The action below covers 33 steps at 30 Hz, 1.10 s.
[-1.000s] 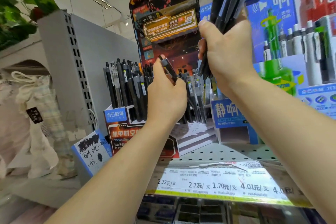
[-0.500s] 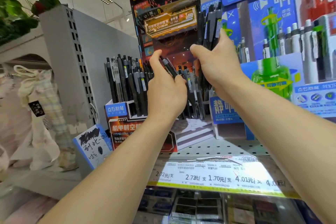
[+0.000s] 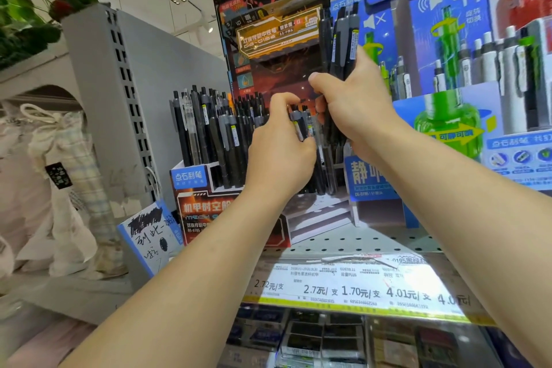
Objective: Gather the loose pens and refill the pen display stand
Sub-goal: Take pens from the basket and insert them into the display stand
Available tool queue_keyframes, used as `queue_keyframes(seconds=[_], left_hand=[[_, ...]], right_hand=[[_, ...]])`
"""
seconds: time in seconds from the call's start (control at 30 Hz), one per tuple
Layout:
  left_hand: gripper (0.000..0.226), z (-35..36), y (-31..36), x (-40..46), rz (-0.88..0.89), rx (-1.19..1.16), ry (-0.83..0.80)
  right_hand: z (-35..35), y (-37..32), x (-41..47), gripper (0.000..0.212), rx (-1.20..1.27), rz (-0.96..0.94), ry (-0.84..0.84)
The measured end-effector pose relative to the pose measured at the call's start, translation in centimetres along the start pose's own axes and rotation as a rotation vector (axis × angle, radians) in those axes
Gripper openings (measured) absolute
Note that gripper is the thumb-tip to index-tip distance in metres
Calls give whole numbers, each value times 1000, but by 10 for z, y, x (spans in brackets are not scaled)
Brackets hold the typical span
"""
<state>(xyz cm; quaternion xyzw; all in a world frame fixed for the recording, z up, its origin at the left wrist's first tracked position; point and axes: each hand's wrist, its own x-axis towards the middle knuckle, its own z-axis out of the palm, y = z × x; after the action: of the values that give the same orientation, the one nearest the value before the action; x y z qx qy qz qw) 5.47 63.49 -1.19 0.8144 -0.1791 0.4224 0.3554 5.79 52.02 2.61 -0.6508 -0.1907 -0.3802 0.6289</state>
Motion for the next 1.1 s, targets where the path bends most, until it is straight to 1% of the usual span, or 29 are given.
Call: queue_keyframes(seconds=[0.13, 0.33, 0.37, 0.47, 0.57, 0.67, 0.8, 0.9, 1.0, 1.1], left_hand=[[40, 1, 1, 0, -4, 14, -50], [40, 0, 1, 3, -20, -27, -46], [40, 0, 1, 4, -30, -38, -55], [42, 0, -1, 6, -76, -104, -97], [44, 1, -4, 8, -121, -192, -130], [48, 2, -5, 10, -137, -230, -137], [51, 0, -4, 10, -183, -308, -71], [42, -2, -4, 8, -139, -375, 10], [35, -4, -2, 7, -120, -447, 96], [43, -6, -2, 5, -82, -501, 191]], right_hand=[[-1, 2, 1, 77, 0, 14, -7], [-2, 3, -1, 67, -15, -8, -8], [-2, 2, -1, 62, -12, -3, -13], [-3, 2, 0, 24, 24, -5, -22], [-4, 3, 2, 17, 78, 40, -44], [-3, 4, 1, 20, 135, 61, -88], [-4, 4, 1, 15, 171, 61, -113], [-5, 3, -1, 15, 170, 54, -161], [-5, 3, -4, 13, 141, 21, -232], [-4, 2, -5, 7, 107, -5, -356]])
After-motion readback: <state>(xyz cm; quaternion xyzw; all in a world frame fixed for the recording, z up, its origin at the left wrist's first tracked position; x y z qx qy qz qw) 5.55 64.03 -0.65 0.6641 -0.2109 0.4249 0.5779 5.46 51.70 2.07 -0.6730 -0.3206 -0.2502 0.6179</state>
